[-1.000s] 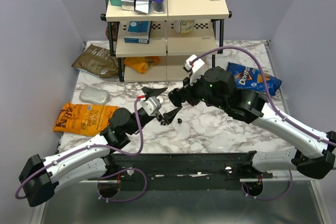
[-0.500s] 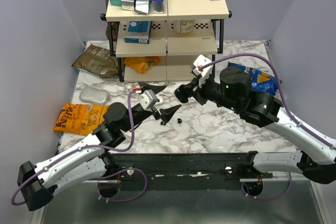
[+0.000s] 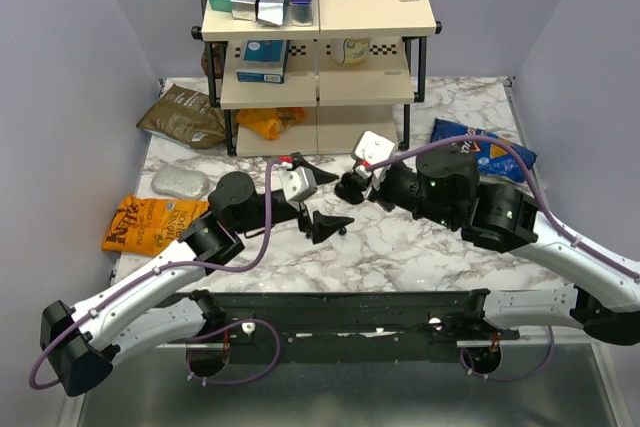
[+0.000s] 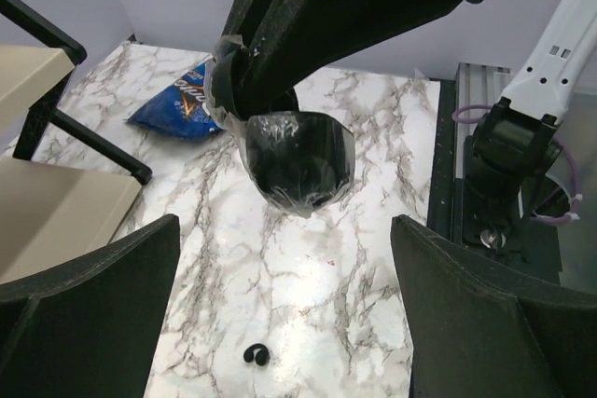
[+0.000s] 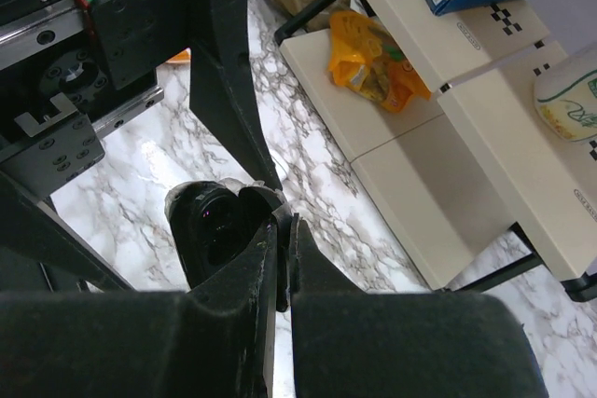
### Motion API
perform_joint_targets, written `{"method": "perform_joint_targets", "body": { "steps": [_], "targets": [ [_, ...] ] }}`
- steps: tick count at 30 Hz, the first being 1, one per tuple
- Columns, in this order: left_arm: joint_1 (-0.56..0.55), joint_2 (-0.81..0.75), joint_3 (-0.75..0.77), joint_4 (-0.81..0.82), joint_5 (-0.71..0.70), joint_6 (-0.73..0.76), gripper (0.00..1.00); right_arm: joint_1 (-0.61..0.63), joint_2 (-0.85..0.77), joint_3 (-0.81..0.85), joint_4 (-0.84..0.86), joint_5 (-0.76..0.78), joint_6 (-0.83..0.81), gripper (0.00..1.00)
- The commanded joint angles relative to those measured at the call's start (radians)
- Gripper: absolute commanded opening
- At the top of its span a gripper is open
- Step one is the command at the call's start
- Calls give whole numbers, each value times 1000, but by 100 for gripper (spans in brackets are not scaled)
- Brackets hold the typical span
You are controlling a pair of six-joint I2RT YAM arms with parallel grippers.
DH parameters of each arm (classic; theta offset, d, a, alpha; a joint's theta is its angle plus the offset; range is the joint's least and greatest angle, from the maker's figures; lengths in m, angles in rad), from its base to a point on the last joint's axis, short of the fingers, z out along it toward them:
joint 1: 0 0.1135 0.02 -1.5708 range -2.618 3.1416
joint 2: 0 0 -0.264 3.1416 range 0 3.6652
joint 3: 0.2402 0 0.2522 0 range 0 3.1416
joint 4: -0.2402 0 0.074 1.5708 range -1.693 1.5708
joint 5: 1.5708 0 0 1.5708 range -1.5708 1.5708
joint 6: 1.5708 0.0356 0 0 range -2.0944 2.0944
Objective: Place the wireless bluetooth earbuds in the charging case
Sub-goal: Adjust the charging case.
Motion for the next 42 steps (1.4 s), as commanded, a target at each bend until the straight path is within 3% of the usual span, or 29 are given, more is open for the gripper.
{"method": "perform_joint_targets", "body": {
  "steps": [1,7,26,34,42],
  "targets": [
    [30,20,49,-11,106,-4,98,31,8,-14,-21,98,-51,1],
    [94,44,50,64,190,-100,86,55,8,-43,25,178,-76,1],
    [113,93,16,159,225,-154,86,83,45,-66,97,210,-84,1],
    [113,109,23,136,242,-135,79,92,70,-59,103,207,-90,1],
    [111,106,23,93,252,-104,81,97,77,-51,97,206,-96,1]
  ]
}}
